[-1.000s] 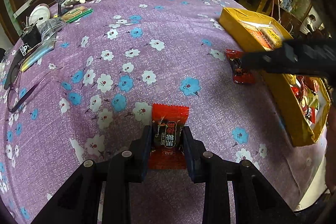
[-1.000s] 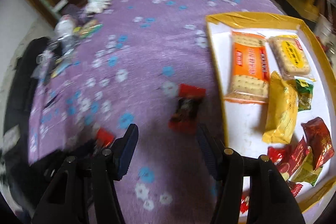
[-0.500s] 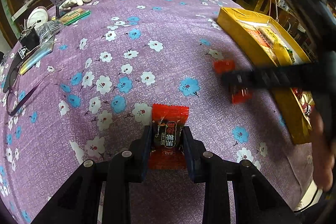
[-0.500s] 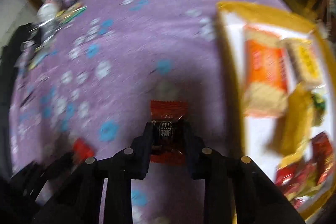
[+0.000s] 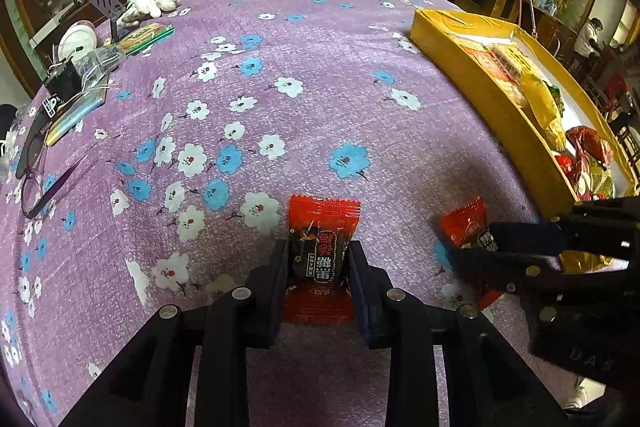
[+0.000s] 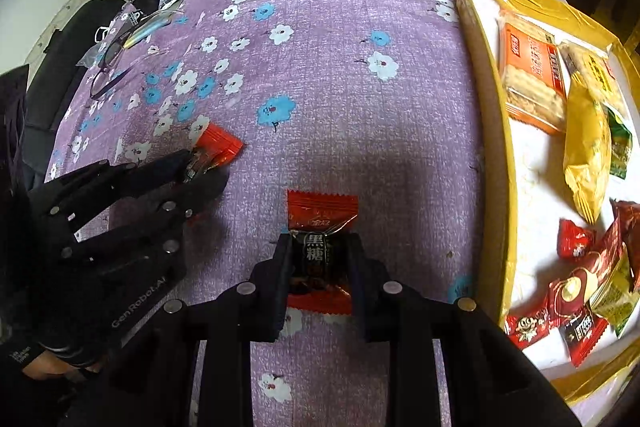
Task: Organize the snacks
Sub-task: 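Carry both red candies over the tray with both tools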
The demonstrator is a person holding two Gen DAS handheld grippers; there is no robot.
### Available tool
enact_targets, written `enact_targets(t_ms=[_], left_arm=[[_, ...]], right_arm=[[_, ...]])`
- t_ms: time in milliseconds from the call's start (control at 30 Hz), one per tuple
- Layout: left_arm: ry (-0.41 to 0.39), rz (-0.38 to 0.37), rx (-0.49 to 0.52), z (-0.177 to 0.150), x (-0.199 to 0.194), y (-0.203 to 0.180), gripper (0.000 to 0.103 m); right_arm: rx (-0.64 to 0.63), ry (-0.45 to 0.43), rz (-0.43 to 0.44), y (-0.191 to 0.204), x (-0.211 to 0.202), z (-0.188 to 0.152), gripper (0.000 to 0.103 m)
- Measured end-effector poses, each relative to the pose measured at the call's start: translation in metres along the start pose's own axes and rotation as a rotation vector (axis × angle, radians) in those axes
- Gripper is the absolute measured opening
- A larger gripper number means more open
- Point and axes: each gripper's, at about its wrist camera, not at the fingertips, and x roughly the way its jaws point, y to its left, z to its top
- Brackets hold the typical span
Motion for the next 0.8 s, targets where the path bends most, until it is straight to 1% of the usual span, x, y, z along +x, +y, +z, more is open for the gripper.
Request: enact_targets(t_ms=[300,800], left_arm=[[-0.013,0.054,0.014,-0.003,-0.008,-0.009,0.029],[-0.054,0.106,0.029,-0.001,-0.032,-0.030,0.030]], right_arm=[[0.012,-0.020,0.028,-0.009,-0.009,-0.005,0.025],[0.002,-0.077,0.077,-0.019,-0.033,-0.014,0.025]])
